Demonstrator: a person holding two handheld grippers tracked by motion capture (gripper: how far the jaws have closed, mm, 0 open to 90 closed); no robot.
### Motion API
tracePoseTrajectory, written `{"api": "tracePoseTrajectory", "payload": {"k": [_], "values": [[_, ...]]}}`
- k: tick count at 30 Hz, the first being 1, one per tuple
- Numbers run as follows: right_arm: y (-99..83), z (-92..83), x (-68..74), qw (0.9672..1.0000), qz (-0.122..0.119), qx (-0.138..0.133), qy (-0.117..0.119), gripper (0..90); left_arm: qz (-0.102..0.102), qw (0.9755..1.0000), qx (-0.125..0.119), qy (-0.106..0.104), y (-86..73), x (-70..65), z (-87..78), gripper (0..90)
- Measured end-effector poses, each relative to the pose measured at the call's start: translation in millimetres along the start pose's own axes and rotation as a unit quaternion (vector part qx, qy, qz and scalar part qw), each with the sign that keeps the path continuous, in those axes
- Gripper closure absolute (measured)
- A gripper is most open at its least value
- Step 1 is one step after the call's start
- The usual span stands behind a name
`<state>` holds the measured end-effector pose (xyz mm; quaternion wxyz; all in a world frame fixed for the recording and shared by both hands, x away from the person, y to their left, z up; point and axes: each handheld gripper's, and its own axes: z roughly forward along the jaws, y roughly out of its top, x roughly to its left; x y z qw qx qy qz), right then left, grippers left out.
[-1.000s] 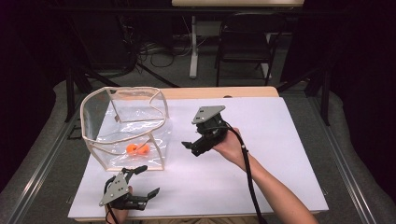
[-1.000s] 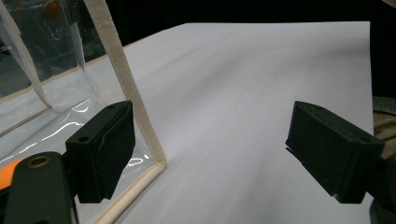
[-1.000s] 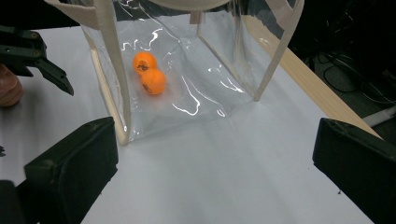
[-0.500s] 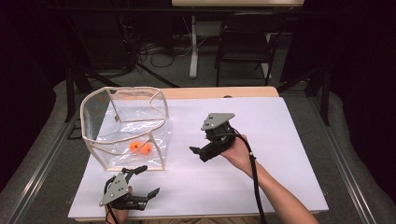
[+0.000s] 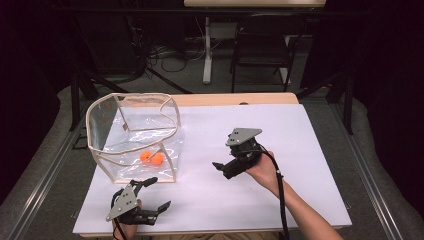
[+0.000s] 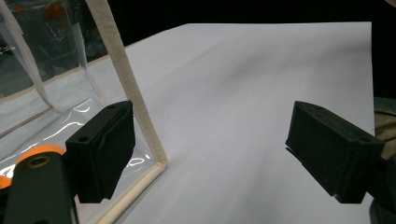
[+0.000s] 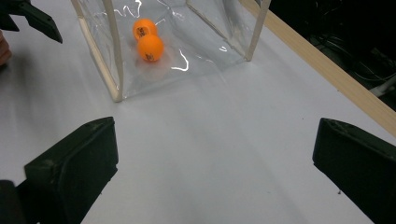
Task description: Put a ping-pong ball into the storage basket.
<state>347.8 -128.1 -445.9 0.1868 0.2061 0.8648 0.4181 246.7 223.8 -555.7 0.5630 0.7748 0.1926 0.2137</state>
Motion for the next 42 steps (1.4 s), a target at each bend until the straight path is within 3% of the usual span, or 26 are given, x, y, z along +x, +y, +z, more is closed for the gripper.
{"api": "tracePoseTrajectory", "payload": {"k": [24, 42], "values": [[-44.6, -10.5, 2.7, 0.9996, 0.012, 0.021, -0.016, 0.0, -0.001, 1.0000, -0.001, 0.000, 0.4, -1.1, 0.6, 15.6], [-82.5, -22.3, -0.4, 0.9981, 0.040, 0.032, -0.035, 0.0, 0.000, 1.0000, 0.002, 0.001, 0.6, -1.4, -0.1, 15.6]]}}
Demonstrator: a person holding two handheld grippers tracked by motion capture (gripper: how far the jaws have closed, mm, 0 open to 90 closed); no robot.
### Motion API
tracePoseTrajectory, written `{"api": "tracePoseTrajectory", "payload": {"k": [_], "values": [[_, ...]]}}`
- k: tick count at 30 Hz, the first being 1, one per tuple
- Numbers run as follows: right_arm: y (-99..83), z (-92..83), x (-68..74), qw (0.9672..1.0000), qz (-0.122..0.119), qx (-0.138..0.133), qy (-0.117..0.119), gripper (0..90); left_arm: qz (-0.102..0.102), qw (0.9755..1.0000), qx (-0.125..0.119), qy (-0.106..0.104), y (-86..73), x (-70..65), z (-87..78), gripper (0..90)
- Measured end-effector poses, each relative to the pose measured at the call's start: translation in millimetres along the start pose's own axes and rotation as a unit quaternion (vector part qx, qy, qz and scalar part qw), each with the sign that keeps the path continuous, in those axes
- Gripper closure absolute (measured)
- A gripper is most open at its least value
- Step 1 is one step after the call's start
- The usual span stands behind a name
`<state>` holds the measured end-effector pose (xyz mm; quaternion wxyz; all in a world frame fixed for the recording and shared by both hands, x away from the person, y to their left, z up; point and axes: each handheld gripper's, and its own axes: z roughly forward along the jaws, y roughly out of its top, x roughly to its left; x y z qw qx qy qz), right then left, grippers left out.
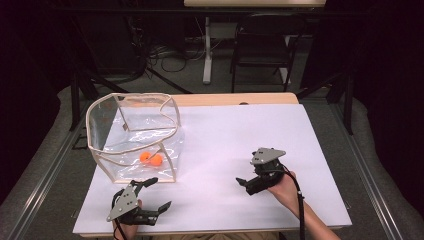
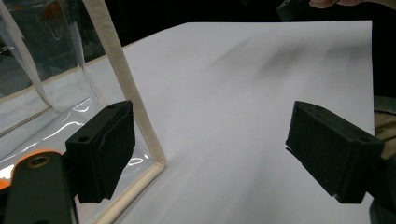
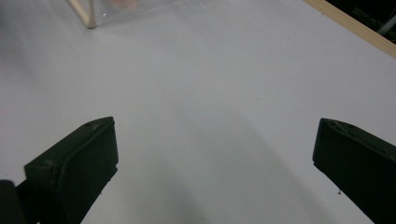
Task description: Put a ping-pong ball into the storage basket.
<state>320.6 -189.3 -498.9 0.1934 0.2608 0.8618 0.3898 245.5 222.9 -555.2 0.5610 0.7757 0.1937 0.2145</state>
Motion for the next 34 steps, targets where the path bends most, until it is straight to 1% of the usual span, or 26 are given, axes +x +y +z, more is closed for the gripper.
{"api": "tracePoseTrajectory", "payload": {"k": [5, 9, 15, 18, 21, 28, 31, 34], "values": [[-10.9, -1.6, 2.4, 1.0000, 0.003, 0.002, -0.005, 0.0, -0.001, 1.0000, 0.000, 0.000, -0.2, 0.2, -0.1, 15.6], [-18.2, -5.2, 4.3, 0.9999, 0.013, 0.000, -0.008, 0.0, -0.001, 1.0000, -0.001, 0.000, -0.3, 0.3, 0.5, 15.6], [-30.5, -11.2, 7.7, 0.9998, 0.017, -0.003, -0.013, 0.0, -0.003, 1.0000, 0.000, 0.001, -0.6, 0.6, 0.9, 15.6], [-37.4, -15.6, 8.7, 0.9996, 0.019, -0.008, -0.019, 0.0, -0.003, 1.0000, 0.003, 0.002, -0.8, 1.1, 1.2, 15.6], [-43.4, -22.0, 8.7, 0.9992, 0.026, -0.017, -0.026, 0.0, -0.005, 1.0000, 0.004, 0.002, -1.4, 1.8, 1.3, 15.6], [-58.9, -32.7, 11.2, 0.9985, 0.034, -0.024, -0.037, 0.0, -0.007, 0.9998, 0.016, 0.001, -0.5, 0.3, 2.5, 15.6], [-63.3, -33.3, 9.5, 0.9984, 0.036, -0.025, -0.037, 0.0, -0.011, 0.9997, 0.022, 0.001, 0.0, -0.1, 4.1, 15.6], [-65.1, -34.7, 6.6, 0.9981, 0.042, -0.031, -0.033, 0.0, -0.013, 0.9995, 0.030, 0.001, 0.6, -0.9, 6.0, 15.6]]}}
